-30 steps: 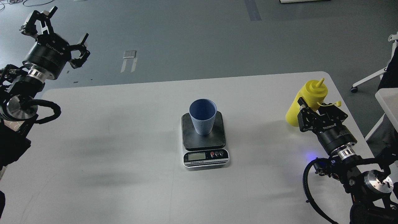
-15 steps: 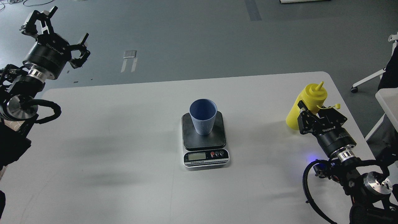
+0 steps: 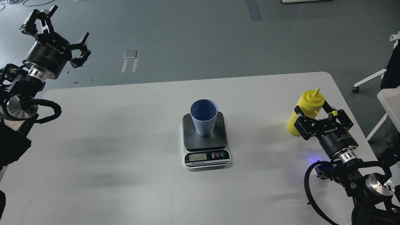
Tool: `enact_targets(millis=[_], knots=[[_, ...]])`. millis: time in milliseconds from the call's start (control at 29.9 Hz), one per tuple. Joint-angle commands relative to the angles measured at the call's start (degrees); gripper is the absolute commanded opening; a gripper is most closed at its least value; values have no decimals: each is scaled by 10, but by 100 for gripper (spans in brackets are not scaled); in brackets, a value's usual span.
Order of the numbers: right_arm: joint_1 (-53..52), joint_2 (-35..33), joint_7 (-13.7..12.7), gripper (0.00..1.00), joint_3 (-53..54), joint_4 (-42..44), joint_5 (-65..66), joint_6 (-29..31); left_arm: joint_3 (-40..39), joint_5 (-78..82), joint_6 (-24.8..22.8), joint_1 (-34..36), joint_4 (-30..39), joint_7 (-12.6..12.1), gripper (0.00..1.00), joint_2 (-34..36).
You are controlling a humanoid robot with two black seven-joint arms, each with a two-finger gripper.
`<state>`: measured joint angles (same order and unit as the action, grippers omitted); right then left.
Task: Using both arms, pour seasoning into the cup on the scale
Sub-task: 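Lower the yellow bottle onto the table with the right gripper, then open the right gripper and pull it back from the bottle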
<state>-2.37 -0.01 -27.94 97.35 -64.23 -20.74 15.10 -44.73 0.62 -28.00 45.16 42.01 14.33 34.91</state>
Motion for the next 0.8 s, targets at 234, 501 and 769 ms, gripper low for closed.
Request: enact_targets(millis=[234,501,769], knots=[[37,0,0,96,-1,-25,-1,13,0,0,0,-1,0,0,98,0],[92,0,-1,96,-1,-68,-1,56,0,0,0,0,0,0,98,0],[150,0,-1,97,-2,-118,-1,105,0,0,0,-2,0,0,98,-7]])
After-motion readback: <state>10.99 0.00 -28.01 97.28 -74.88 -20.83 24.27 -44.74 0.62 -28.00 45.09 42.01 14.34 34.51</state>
